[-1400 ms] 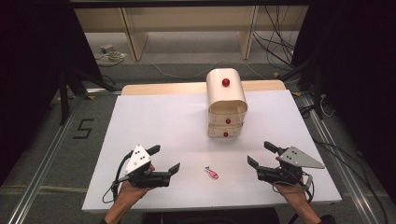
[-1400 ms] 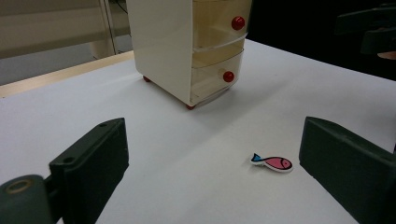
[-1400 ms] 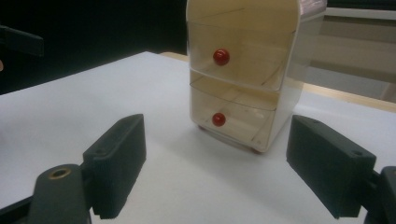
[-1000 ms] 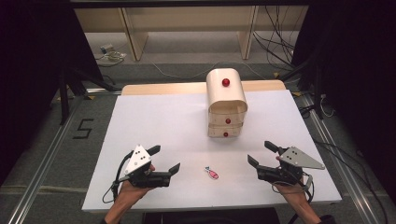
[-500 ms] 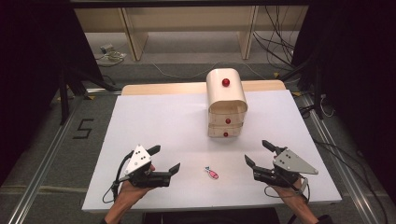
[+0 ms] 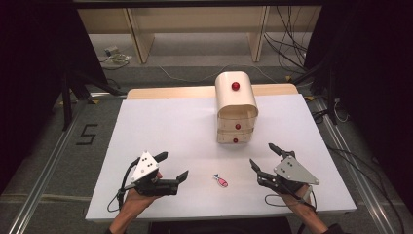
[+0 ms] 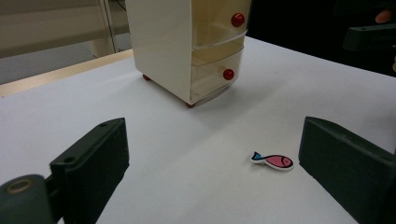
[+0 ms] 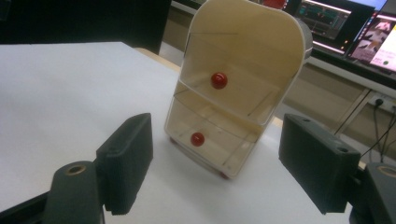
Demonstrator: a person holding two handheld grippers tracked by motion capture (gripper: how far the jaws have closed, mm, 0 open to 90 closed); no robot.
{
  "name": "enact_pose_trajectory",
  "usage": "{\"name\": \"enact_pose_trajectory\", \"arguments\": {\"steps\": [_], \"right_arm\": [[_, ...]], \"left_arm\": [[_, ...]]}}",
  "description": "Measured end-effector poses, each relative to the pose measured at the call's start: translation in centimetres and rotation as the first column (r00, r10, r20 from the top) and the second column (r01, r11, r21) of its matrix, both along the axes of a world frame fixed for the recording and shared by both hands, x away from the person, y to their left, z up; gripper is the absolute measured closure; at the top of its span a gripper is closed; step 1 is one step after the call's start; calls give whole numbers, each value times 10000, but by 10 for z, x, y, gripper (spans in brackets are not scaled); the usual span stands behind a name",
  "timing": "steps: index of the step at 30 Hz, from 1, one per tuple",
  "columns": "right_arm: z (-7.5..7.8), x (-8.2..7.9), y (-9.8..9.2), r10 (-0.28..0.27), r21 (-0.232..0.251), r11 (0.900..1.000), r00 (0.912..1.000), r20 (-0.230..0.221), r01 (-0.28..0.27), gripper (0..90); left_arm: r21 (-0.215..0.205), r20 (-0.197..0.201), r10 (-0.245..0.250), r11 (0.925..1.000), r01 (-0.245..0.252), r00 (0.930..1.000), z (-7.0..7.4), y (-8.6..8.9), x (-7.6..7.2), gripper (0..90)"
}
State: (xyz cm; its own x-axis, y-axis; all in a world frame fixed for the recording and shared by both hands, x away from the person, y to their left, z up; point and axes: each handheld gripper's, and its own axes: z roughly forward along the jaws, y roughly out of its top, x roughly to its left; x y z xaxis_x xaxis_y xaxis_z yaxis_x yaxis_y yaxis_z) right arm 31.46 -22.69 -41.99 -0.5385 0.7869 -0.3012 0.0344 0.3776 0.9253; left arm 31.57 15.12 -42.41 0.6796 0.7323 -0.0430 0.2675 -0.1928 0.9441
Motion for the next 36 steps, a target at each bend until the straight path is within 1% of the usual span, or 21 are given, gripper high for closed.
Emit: {"name": "enact_pose_trajectory", "arguments": {"steps": [2, 3, 8, 9, 12, 13, 18, 22, 23, 25, 26, 29, 30, 31, 36], "right_arm": [[0, 1, 2, 10, -96, 10000, 10000, 58, -9, 275], [-2, 2, 5, 34, -301, 9995, 9999, 164, -29, 279], [-2, 4, 9, -69, -704, 9975, 9988, 486, 103, 281], [-2, 5, 10, -40, -770, 9970, 9986, 534, 82, 282], [-2, 6, 12, -46, -800, 9968, 9986, 525, 88, 284], [-2, 8, 13, -112, -915, 9957, 9983, 564, 163, 285], [-2, 14, 18, -212, -1082, 9938, 9982, 552, 271, 290], [-3, 19, 22, -144, -1226, 9922, 9985, 531, 208, 296], [-4, 21, 27, -115, -1461, 9891, 9983, 574, 198, 304], [-5, 23, 30, -134, -1625, 9864, 9979, 627, 234, 308], [-5, 23, 30, -134, -1625, 9864, 9979, 627, 234, 308], [-7, 29, 34, -342, -1761, 9833, 9969, 706, 462, 324], [-7, 29, 34, -342, -1761, 9833, 9969, 706, 462, 324], [-7, 32, 35, -464, -1784, 9822, 9964, 713, 585, 332], [-9, 38, 37, -618, -1876, 9793, 9948, 809, 761, 348]], "left_arm": [[3, 5, -2, 10000, 2, 10000, 0, 0, 0, 83], [3, 3, -1, 10000, 1, 10000, 0, 0, 0, 83], [-12, -15, -14, 10000, 14, 10000, 0, 0, 0, 83], [38, -21, -42, 10000, 42, 10000, 0, 0, 0, 83], [48, -27, -29, 10000, 30, 10000, 0, -1, 0, 83], [46, -32, -23, 10000, 23, 10000, 0, -1, 0, 84], [59, -13, -32, 10000, 32, 10000, -1, -1, 1, 84], [65, -65, -43, 10000, 43, 10000, -1, -2, 1, 84], [75, -74, -54, 10000, 54, 10000, -1, -2, 1, 84], [75, -59, -59, 10000, 59, 10000, -1, -2, 0, 84], [75, -59, -59, 10000, 59, 10000, -1, -2, 0, 84], [78, -63, -61, 10000, 61, 10000, -1, -2, 1, 84], [78, -63, -61, 10000, 61, 10000, -1, -2, 1, 84], [78, -47, -72, 9999, 72, 10000, -1, -2, 1, 84], [100, -42, -81, 9999, 81, 10000, -1, -2, 0, 84]]}}
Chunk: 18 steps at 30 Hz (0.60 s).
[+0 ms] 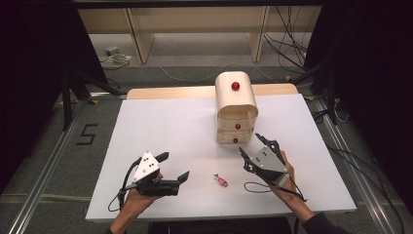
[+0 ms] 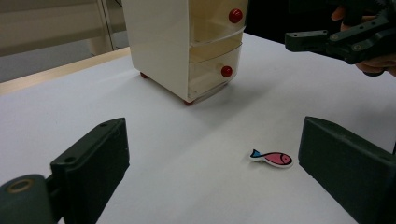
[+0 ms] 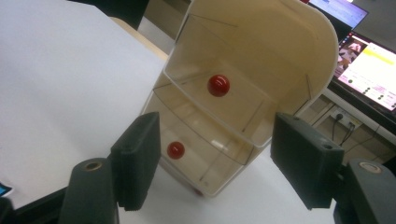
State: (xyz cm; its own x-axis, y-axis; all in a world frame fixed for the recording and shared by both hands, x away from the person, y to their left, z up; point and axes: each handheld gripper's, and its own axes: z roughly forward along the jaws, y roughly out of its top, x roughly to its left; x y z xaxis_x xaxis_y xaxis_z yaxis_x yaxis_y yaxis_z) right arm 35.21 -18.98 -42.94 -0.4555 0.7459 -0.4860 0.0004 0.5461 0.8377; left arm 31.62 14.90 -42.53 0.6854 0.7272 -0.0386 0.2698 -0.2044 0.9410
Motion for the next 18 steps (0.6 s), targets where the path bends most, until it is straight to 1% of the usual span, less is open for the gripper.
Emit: {"name": "enact_pose_trajectory", "arguments": {"steps": [6, 12, 13, 18], "right_arm": [[-3, 8, 7, -148, -317, 9994, 9994, 313, 158, 384], [-5, 13, 13, -227, -537, 9982, 9986, 484, 253, 401], [-6, 15, 15, -225, -645, 9976, 9981, 568, 262, 409], [-7, 18, 17, -269, -737, 9968, 9973, 690, 320, 427]], "left_arm": [[-4, 37, -7, 10000, 7, 10000, 0, 0, 0, 84], [48, 114, -3, 10000, 3, 9999, 1, 0, -1, 85], [25, 116, 6, 10000, -6, 9999, 1, 0, -1, 86], [31, 113, 44, 10000, -44, 9999, 1, 0, -1, 86]]}}
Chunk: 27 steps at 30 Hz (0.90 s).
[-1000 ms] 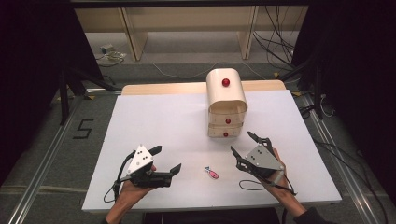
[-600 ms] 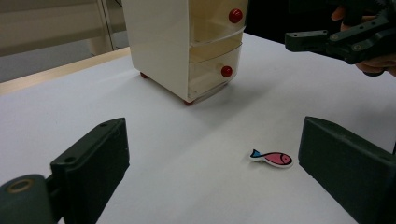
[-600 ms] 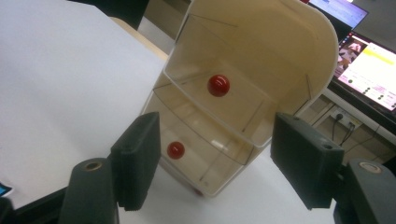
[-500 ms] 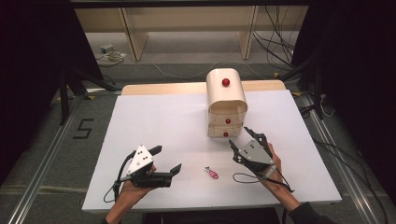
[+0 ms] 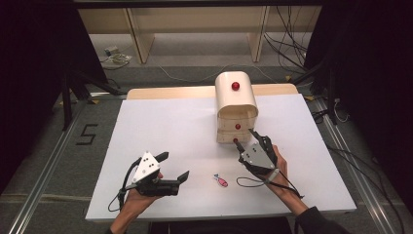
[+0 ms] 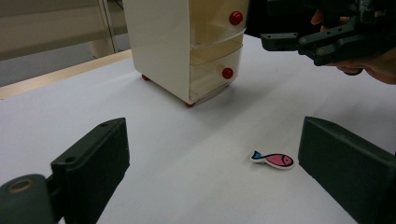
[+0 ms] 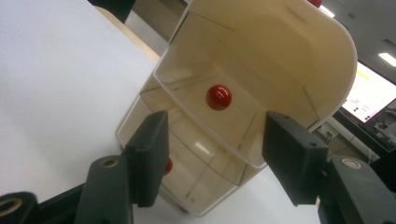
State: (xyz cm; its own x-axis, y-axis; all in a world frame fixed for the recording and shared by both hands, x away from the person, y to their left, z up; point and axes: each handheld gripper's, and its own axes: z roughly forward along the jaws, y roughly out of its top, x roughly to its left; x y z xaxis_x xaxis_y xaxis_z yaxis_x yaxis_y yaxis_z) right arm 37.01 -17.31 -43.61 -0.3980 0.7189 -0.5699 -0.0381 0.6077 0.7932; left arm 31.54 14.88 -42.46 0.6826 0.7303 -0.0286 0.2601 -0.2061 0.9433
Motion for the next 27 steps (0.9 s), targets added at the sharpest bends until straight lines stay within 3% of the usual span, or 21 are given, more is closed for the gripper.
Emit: {"name": "enact_pose_trajectory", "arguments": {"steps": [13, 27], "right_arm": [[-2, 17, 4, -207, -30, 9998, 9997, 121, 208, 526], [-5, 25, 10, -265, -198, 9994, 9995, 168, 269, 600]], "left_arm": [[122, -55, -79, 9999, 80, 10000, -1, -1, 0, 86], [190, -53, -84, 9998, 85, 10000, -1, -1, 1, 87]]}}
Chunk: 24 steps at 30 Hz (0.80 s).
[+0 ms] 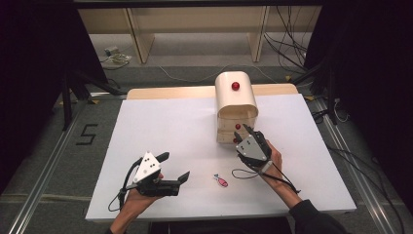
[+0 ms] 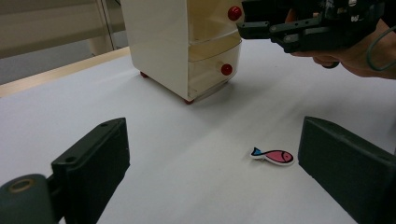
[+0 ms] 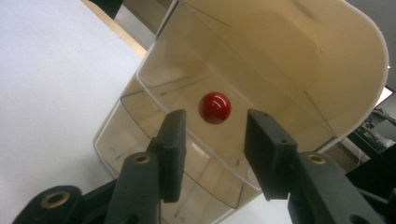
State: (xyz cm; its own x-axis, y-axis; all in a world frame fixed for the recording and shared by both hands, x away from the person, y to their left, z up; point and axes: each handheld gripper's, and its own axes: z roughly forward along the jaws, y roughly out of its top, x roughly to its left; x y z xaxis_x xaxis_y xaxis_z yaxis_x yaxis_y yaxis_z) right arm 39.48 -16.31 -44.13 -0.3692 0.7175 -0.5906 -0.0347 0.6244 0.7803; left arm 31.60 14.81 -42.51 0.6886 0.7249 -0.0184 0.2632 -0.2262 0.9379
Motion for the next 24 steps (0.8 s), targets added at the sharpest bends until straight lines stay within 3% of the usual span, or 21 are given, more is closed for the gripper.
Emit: {"name": "enact_pose_trajectory", "arguments": {"steps": [24], "right_arm": [[0, 6, 9, -163, -10, 9999, 9998, -70, 163, 691]], "left_arm": [[-30, -20, 2, 10000, -2, 10000, 0, 0, 0, 93]]}}
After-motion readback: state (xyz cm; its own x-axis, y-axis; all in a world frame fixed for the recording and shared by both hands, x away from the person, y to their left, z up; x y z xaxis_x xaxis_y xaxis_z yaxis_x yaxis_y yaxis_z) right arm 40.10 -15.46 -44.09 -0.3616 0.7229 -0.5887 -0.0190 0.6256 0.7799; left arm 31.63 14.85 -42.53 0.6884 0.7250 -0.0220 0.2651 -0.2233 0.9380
